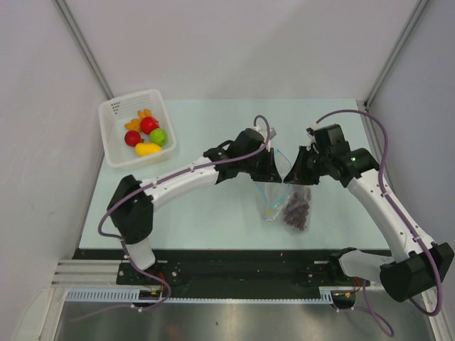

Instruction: Open the zip-top bag and remove the fake food

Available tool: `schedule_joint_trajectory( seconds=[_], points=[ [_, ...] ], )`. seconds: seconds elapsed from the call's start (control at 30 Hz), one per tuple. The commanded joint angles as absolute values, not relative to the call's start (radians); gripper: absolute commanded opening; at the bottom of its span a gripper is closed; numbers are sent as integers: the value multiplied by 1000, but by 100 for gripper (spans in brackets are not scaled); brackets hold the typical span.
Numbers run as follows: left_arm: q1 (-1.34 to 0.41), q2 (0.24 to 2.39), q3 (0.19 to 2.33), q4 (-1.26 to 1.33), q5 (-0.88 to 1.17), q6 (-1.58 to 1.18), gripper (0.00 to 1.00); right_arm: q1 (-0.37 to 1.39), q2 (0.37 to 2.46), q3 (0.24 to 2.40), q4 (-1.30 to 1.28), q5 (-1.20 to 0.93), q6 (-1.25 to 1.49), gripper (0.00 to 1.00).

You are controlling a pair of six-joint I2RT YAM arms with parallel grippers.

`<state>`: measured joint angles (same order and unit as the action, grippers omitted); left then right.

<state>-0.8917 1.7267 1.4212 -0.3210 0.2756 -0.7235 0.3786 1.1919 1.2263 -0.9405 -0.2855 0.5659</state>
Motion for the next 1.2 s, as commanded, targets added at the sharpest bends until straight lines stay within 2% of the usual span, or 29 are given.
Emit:
schedule_joint_trajectory(
  seconds=[0.0,0.2,0.3,0.6,0.63,0.77,0.83,0.97,1.07,1.17],
  points=[
    [-919,1842,1574,-432,307,-666,4,385,1158,1267,-927,-276,586,0],
    [-962,1969,1632,-439,324,-670,9,370,1132,1267,-991,-219,568,0],
    [-988,2011,1635,-422,334,-673,17,325,1112,1267,-1041,-196,542,0],
    [-1045,2105,1664,-365,371,-696,46,245,1065,1267,-1112,-218,472,0],
    [-1048,2117,1670,-370,362,-699,52,242,1063,1267,-1115,-219,469,0],
    [-1058,2138,1693,-374,328,-710,63,238,1060,1266,-1134,-232,457,0],
    [-1061,2152,1716,-394,298,-707,75,236,1058,1264,-1140,-232,456,0],
    [-1072,2189,1713,-414,273,-729,79,235,1049,1252,-1141,-224,448,0],
    [-1080,2210,1710,-416,253,-729,76,235,1042,1238,-1140,-221,445,0],
    [-1081,2230,1700,-413,229,-732,67,233,1032,1227,-1141,-216,445,0]
  ],
)
